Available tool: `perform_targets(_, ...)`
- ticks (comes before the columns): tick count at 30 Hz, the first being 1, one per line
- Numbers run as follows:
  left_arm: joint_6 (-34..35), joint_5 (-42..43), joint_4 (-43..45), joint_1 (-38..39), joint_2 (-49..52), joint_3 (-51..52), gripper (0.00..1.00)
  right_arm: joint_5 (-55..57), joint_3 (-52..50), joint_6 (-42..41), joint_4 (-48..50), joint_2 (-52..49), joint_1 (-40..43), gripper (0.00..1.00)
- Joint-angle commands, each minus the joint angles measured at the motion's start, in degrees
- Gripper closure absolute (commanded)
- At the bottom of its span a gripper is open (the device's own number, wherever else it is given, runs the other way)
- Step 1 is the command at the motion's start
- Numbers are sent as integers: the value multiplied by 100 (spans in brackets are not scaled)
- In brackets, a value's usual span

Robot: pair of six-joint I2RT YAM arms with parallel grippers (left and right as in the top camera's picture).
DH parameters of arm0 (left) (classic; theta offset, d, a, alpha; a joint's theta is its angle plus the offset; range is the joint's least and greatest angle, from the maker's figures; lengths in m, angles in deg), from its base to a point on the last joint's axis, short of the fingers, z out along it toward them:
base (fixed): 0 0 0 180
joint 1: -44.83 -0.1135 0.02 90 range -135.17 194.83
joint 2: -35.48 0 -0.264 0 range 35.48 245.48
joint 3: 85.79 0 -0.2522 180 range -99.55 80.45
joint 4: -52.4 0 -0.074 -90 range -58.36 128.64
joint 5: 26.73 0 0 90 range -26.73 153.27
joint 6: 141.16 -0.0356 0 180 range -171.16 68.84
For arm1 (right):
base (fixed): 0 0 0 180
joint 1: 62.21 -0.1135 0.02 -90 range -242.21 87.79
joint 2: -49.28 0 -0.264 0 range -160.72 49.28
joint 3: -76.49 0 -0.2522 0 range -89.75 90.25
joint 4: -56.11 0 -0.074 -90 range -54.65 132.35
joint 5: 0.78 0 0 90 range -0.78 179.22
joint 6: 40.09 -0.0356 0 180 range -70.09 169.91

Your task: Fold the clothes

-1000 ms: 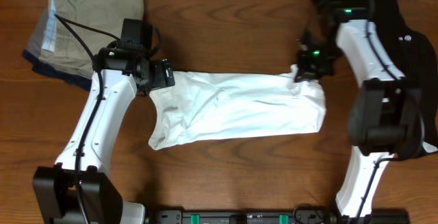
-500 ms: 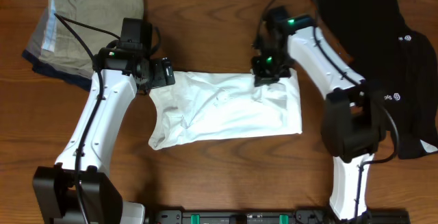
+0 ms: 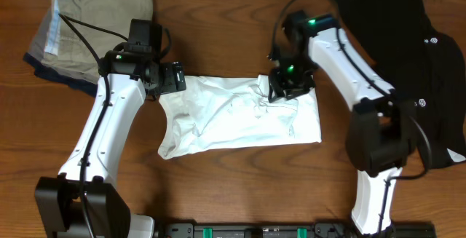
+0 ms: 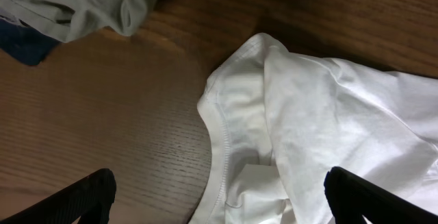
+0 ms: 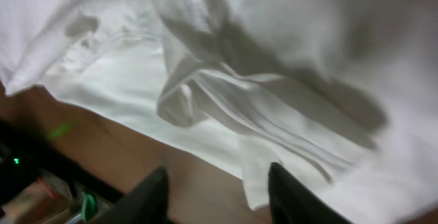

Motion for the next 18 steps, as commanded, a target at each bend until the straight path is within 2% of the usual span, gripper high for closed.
perform_targets(1, -74, -72, 17, -31, 0, -61, 2, 474, 68, 240, 0, 289, 195, 31)
perform_targets(5, -74, -70, 52, -31, 0, -61, 2, 610, -258, 238, 247, 269, 223, 38)
perform_targets(7, -74, -70, 52, -31, 0, -61, 2, 608, -527, 210, 476, 269, 223, 39)
perform_targets(11, -74, -70, 52, -31, 0, -61, 2, 822, -1108, -2, 997, 269, 223, 34)
perform_targets(18, -74, -70, 72, -31, 0, -61, 2, 804, -1563, -151, 1405, 269, 221, 43)
